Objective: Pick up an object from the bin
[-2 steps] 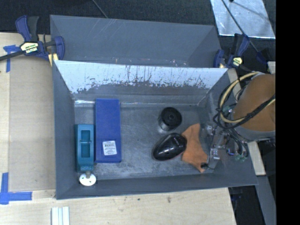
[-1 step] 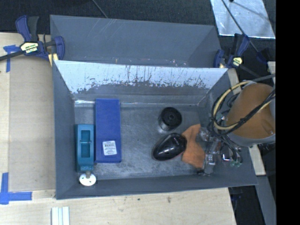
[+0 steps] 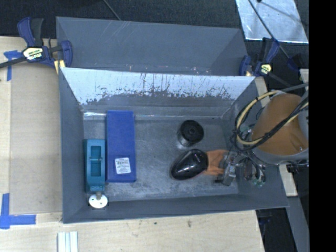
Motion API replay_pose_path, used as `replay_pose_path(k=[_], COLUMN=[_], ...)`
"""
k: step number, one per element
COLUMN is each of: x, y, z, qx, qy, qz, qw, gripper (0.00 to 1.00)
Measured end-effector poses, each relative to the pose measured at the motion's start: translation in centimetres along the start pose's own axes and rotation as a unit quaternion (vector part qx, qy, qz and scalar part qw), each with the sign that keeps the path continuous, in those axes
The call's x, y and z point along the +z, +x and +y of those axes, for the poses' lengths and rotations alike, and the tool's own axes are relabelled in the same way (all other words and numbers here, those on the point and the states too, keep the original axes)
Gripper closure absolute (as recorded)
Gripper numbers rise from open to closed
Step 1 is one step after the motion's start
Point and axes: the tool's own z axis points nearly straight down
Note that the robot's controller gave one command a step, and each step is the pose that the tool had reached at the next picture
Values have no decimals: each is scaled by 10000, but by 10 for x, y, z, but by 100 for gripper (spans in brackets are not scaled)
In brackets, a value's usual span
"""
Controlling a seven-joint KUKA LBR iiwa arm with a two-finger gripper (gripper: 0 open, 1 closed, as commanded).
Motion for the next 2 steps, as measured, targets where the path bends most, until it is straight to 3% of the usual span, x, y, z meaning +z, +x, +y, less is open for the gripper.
replay_pose_path(k=[2], x=[-1], y=[0], z=[0], qx=[-4], qy=[1], qz=[-1], qw=[10000], gripper=[100])
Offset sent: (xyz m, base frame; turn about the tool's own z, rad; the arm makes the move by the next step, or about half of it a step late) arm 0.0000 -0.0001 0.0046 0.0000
